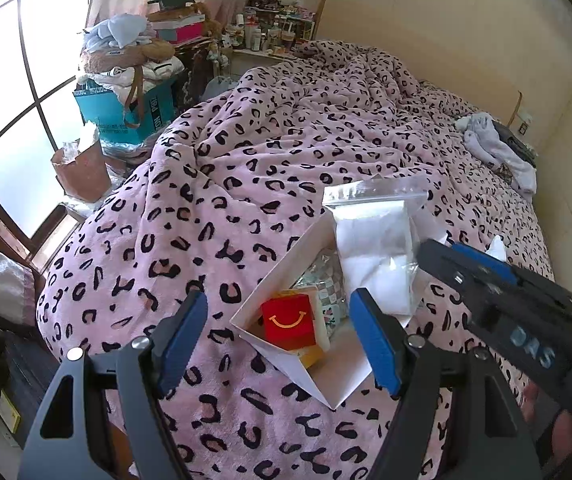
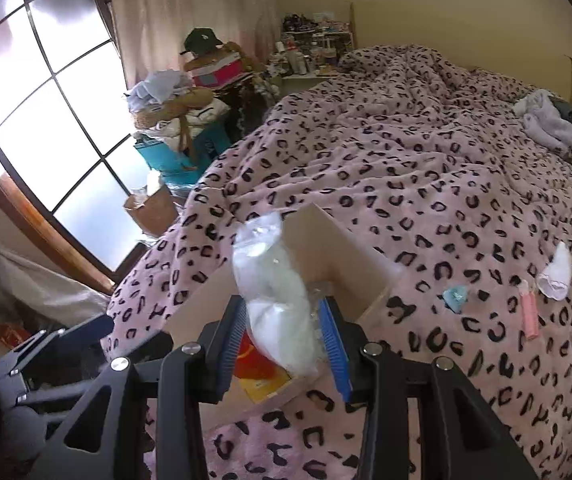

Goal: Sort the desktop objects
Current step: 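Drop the red box into the box with the left tool while the right lowers the pack, then release the white pack into the box with the right tool and withdraw both tools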

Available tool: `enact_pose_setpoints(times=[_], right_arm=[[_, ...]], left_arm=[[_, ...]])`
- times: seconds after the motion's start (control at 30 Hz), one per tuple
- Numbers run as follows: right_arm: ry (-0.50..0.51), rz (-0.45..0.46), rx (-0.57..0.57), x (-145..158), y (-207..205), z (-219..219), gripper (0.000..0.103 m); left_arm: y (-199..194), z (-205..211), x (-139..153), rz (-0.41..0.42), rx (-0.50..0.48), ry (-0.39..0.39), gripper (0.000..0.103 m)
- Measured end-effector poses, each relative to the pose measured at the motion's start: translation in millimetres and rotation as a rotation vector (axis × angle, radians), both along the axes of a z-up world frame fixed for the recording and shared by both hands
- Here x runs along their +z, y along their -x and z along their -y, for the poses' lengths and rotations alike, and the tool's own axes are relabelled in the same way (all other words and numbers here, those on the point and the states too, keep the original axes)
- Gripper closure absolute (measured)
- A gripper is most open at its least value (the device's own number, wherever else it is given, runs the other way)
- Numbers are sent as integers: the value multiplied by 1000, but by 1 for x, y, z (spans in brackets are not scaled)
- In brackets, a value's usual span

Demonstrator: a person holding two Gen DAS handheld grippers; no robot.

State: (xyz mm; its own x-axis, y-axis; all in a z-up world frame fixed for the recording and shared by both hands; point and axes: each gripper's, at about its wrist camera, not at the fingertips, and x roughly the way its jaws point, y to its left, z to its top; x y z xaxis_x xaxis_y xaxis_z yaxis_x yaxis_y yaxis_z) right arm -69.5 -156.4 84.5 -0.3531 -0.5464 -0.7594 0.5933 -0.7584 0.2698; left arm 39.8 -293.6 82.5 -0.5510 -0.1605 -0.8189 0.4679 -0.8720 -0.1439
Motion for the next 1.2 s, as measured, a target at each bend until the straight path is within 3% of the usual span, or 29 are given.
enact_pose_setpoints(times=[0.1, 0.23, 0.47, 0.8, 1.0, 1.1, 1.2], right_arm=[[97, 116, 37, -16, 16, 5, 64], [148, 203, 65, -36, 20, 13, 64], [129, 234, 43, -43, 19, 11, 64], [117, 188, -36, -33, 15, -10, 64], [96, 52, -150, 10, -6, -74, 64], [43, -7, -214, 16, -21, -113, 64], [8, -18, -292, 3, -35, -154, 64]], left_arm=[[-5, 3, 1, 0, 10, 4, 27], [-10, 9, 1, -3, 25, 6, 22], [-12, 11, 2, -6, 30, -4, 22], [-10, -1, 3, -6, 3, 5, 22], [1, -23, 7, -16, -42, 9, 22], [10, -44, 7, -21, -84, 10, 22], [20, -73, 3, -22, -137, 8, 22]])
